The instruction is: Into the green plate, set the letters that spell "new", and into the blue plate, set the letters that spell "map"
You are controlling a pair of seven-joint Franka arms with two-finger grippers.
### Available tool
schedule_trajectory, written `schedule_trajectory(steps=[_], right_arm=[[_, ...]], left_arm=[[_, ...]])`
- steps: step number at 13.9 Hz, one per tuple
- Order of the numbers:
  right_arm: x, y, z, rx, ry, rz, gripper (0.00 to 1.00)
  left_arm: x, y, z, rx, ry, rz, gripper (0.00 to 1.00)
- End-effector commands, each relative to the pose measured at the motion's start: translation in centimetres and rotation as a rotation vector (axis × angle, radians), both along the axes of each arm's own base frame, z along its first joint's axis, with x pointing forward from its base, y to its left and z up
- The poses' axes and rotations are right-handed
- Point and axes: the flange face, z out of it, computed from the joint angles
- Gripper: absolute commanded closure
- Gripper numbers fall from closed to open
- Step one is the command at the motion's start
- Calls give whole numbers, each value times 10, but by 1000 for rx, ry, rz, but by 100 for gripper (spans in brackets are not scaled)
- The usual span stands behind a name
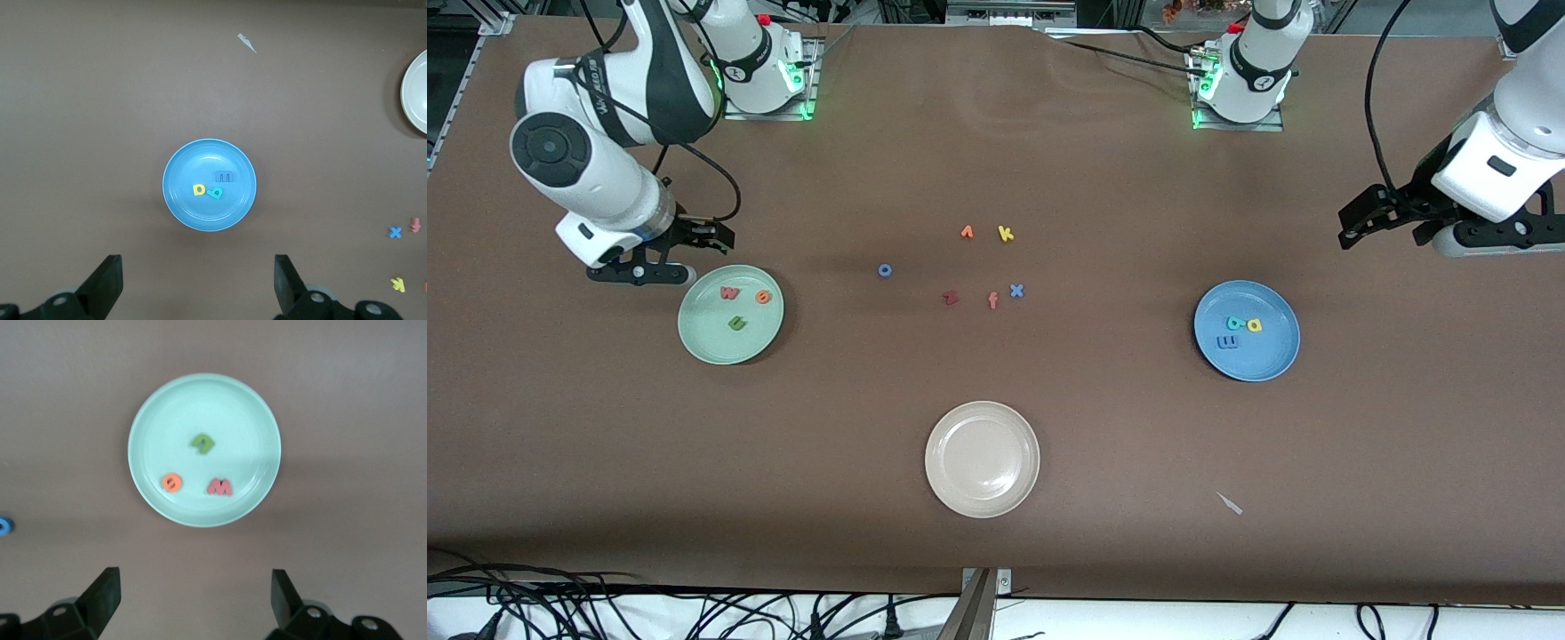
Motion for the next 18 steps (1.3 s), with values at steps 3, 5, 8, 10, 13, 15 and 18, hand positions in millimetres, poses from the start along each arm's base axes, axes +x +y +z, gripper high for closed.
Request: schedule_trajectory(steps=[3, 5, 8, 10, 13, 15, 18], right_arm=[[32, 9, 100, 70, -141, 50, 0], [37, 6, 142, 107, -144, 139, 0], [33, -23, 190, 195, -105, 141, 0], [37, -25, 193, 196, -111, 137, 0], [41, -22, 201, 167, -124, 150, 0], [47, -22, 194, 146, -116, 151, 0], [48, -24, 194, 98, -115, 160, 0]], left_arm=[[4, -8, 5, -25, 10, -5, 0], [5, 3, 5, -33, 10, 13, 0], [6, 8, 11, -35, 0, 22, 0], [6, 9, 12, -35, -1, 28, 0], [7, 11, 9, -24, 12, 21, 0], [9, 19, 4, -24, 19, 30, 0], [8, 13, 12, -22, 2, 22, 0]])
